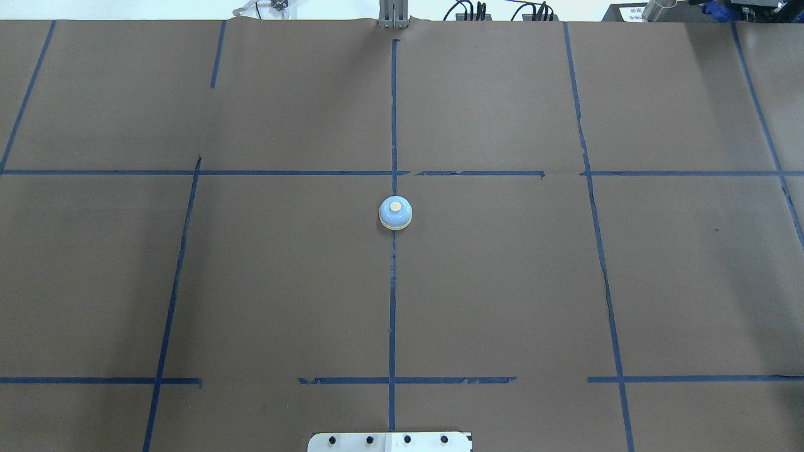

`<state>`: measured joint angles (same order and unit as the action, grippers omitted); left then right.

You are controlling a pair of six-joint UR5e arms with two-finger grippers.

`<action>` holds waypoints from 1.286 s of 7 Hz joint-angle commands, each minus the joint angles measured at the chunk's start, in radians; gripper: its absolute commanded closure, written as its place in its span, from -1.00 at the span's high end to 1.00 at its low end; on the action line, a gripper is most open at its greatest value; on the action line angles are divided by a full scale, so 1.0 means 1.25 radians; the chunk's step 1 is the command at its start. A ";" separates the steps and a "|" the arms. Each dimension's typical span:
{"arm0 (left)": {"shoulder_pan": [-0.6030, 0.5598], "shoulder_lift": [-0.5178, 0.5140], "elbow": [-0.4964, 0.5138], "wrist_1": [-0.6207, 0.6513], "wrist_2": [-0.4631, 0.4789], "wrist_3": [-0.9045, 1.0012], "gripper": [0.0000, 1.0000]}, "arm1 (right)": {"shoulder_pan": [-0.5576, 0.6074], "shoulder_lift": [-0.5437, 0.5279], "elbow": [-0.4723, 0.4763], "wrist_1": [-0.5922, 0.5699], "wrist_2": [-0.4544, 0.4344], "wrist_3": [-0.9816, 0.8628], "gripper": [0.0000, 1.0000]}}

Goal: Place and press bell with both arms

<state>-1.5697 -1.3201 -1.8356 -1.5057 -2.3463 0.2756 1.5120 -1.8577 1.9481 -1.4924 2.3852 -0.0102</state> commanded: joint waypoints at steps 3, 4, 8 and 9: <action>-0.001 -0.001 -0.024 -0.006 0.001 -0.002 1.00 | -0.005 -0.004 -0.004 0.000 0.001 -0.002 1.00; -0.001 0.001 -0.021 -0.005 -0.003 -0.001 1.00 | -0.005 -0.004 -0.007 0.000 0.001 -0.003 1.00; -0.001 -0.003 -0.003 -0.007 -0.050 -0.003 1.00 | -0.003 -0.011 -0.013 0.001 0.003 -0.010 1.00; -0.001 -0.007 -0.002 -0.007 -0.047 -0.003 1.00 | -0.003 -0.010 -0.013 0.001 0.004 -0.010 1.00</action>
<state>-1.5710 -1.3205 -1.8403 -1.5136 -2.4067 0.2717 1.5077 -1.8703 1.9317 -1.4912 2.3882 -0.0225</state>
